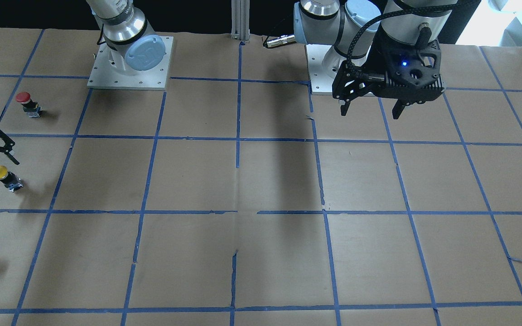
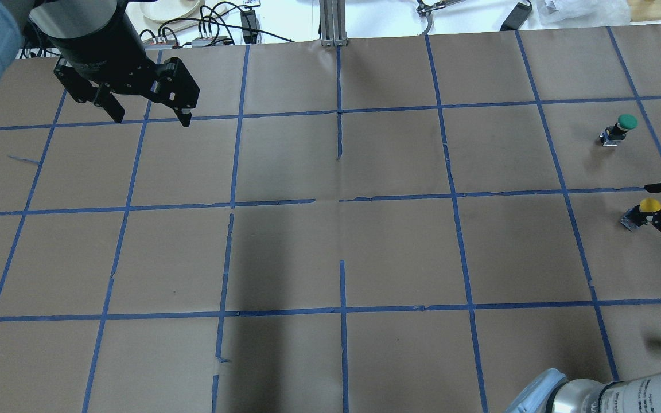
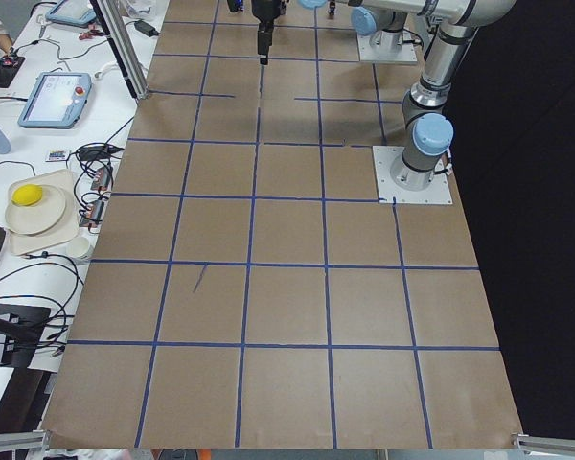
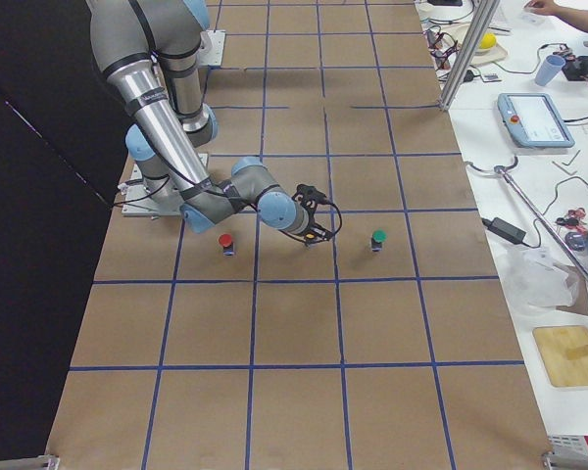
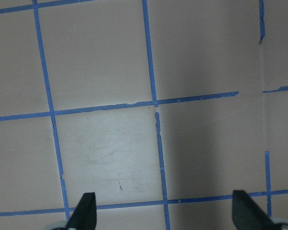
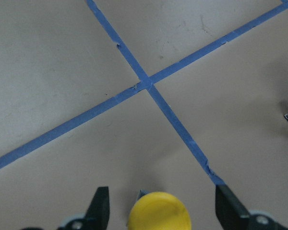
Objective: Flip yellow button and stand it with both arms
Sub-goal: 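Open the right gripper and release the standing yellow button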
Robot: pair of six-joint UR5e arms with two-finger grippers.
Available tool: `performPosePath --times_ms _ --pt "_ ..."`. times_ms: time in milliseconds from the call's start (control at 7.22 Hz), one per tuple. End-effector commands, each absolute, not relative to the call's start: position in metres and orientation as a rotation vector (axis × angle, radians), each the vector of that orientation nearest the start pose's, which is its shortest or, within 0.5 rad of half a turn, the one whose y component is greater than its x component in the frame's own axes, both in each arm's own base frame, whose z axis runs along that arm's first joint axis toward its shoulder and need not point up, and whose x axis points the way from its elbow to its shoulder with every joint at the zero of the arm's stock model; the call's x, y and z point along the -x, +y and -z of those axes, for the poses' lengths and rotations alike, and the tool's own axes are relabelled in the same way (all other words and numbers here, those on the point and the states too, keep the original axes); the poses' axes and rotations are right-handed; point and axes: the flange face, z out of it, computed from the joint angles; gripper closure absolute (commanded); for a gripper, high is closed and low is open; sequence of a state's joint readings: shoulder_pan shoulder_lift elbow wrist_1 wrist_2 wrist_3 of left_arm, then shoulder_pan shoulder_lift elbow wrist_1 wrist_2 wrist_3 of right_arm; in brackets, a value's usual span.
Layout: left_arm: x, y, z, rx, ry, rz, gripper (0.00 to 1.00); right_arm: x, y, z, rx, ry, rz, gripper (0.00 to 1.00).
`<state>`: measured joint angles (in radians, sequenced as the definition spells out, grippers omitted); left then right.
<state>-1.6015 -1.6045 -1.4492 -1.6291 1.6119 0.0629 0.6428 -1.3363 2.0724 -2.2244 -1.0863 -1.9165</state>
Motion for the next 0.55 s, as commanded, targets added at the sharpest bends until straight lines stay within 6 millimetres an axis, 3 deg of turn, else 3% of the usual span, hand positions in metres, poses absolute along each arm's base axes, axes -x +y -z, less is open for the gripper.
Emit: performPosePath --times_ms 0,138,415 --pt "0.145 -0.503 -0.526 -0.144 3.098 0.047 0.00 0.279 -0.429 -0.249 1.157 2.739 0.590 0.01" --pt "0.145 -0.504 -0.526 -0.144 3.097 0.049 0.00 0.270 -0.427 -0.282 1.066 2.817 0.613 0.01" --pt "0.145 -0.504 -0.526 -0.144 3.096 0.049 0.00 0.225 -0.435 -0.328 0.852 2.929 0.494 0.00"
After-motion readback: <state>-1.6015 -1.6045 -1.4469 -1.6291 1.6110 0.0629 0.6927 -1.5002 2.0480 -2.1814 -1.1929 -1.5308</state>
